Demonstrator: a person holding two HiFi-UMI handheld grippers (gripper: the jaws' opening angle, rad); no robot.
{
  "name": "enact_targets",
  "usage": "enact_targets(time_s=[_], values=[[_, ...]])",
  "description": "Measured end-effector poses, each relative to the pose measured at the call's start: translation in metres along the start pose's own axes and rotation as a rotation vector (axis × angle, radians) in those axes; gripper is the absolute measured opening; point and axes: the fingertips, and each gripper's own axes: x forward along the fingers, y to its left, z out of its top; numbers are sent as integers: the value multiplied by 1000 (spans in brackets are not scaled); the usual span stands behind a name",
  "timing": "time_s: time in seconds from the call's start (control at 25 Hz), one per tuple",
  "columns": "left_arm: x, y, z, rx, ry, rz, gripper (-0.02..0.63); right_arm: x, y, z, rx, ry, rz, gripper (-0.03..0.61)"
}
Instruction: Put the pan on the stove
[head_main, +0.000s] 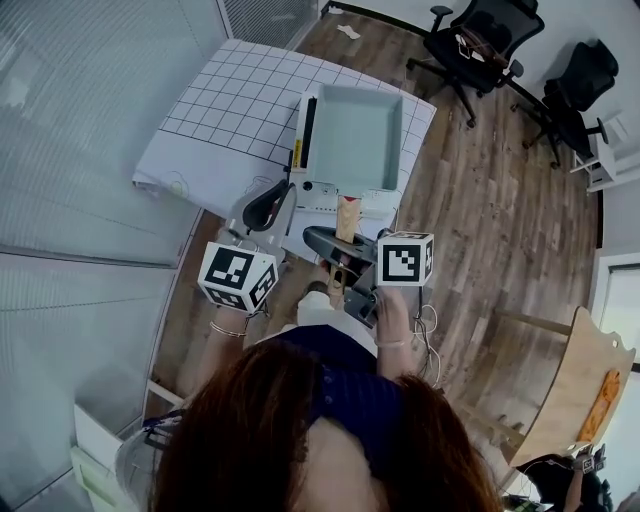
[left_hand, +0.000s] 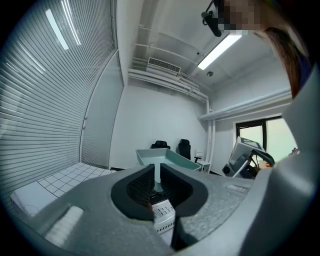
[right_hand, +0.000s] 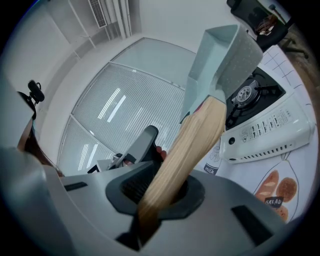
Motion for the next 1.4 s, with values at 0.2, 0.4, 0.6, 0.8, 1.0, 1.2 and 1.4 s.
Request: enact_targets(time_s=[0.2, 0.4, 0.6, 0.8, 1.0, 1.2, 1.4], values=[[8, 3, -4, 0, 11, 9, 41, 1, -11, 6, 10, 11, 2, 55], [18, 8, -8, 1, 24, 18, 41, 3, -25, 13, 21, 25, 2, 55], [27, 13, -10, -4, 30, 29, 41, 8, -35, 19, 34, 40, 14, 57], [36, 18, -13, -8, 40, 31, 41, 12, -47, 24, 49, 49, 20, 57], [47, 18, -15, -5, 48, 24, 41, 14, -60, 30, 59, 57, 18, 57], [58, 22, -17, -4, 57, 20, 41, 17, -73, 35, 74, 61, 19, 58], [67, 25, -18, -6, 64, 19, 41, 20, -83, 41, 86, 68, 22, 58]])
